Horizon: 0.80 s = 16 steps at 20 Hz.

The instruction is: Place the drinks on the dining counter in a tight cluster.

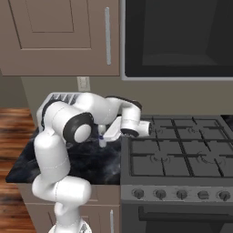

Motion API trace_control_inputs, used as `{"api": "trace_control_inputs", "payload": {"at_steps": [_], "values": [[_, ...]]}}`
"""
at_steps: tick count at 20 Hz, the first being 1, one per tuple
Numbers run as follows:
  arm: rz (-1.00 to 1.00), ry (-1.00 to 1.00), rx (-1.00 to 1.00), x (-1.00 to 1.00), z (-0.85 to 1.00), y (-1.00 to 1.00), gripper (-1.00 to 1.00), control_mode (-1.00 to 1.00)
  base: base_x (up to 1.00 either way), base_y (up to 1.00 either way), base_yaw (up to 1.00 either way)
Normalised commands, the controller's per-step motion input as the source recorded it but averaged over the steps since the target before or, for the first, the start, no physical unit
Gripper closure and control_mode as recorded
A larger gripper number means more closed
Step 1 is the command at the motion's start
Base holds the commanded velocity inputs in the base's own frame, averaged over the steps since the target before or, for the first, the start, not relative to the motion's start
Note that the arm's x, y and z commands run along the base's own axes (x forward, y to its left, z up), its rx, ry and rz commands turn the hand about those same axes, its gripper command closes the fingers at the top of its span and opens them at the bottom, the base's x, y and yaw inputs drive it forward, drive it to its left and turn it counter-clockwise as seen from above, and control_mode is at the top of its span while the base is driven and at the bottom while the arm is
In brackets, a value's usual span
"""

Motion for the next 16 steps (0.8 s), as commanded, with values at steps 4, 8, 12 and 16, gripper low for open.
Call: {"api": "trace_control_inputs", "payload": {"at_steps": [4,8,12,16], "values": [[0.0,0.0,0.0,0.12,-0.02,0.15,-1.0,-1.0,0.0,0.0,0.0],[0.0,0.0,0.0,0.04,-0.02,0.14,-1.0,-1.0,0.0,0.0,0.0],[0.0,0.0,0.0,-0.05,-0.03,0.17,-1.0,-1.0,0.0,0.0,0.0],[0.0,0.0,0.0,-0.08,-0.01,0.15,-1.0,-1.0,0.0,0.0,0.0]]}}
